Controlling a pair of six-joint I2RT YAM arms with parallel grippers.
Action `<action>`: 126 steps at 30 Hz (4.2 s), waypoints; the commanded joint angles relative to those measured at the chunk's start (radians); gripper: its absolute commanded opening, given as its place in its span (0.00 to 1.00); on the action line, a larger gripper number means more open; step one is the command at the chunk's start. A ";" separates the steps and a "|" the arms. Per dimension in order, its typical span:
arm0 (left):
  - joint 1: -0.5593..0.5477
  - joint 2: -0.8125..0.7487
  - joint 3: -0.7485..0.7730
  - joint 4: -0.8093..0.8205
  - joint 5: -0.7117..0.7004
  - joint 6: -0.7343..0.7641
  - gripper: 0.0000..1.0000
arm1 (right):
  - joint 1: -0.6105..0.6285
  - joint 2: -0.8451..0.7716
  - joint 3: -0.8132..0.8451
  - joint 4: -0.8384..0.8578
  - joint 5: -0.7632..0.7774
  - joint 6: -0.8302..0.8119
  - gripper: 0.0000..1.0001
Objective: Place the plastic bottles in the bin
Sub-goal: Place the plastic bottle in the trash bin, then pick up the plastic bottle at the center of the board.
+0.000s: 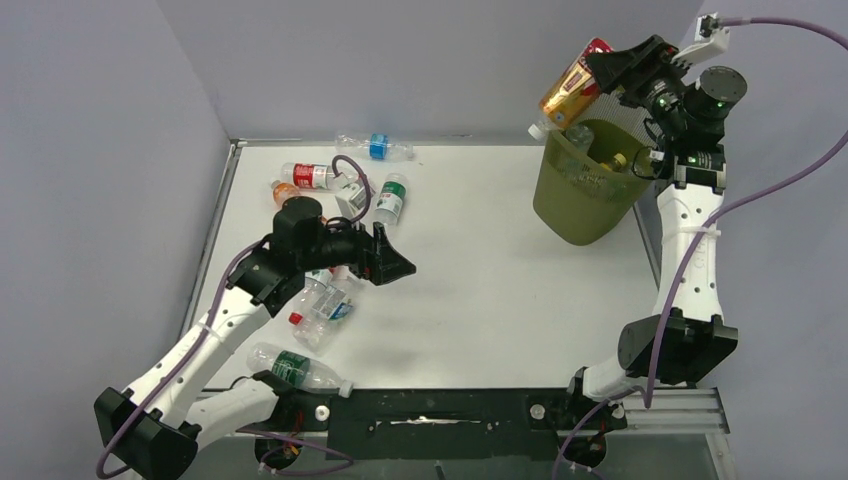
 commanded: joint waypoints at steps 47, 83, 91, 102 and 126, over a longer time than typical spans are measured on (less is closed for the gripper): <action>0.098 0.003 0.056 -0.152 -0.073 0.097 0.86 | -0.028 0.174 0.330 -0.196 0.564 -0.405 0.98; 0.151 0.309 0.238 -0.169 -0.356 0.063 0.84 | 0.600 -0.418 -0.684 -0.271 0.255 -0.078 0.98; 0.151 0.461 0.388 -0.213 -0.458 0.134 0.84 | 0.820 -0.510 -0.959 -0.126 0.382 0.072 0.98; 0.151 0.594 0.476 -0.226 -0.585 0.201 0.84 | 0.856 -0.556 -1.056 -0.129 0.386 0.102 0.98; 0.111 0.800 0.566 -0.142 -0.605 0.255 0.81 | 0.858 -0.516 -1.048 -0.114 0.385 0.116 0.98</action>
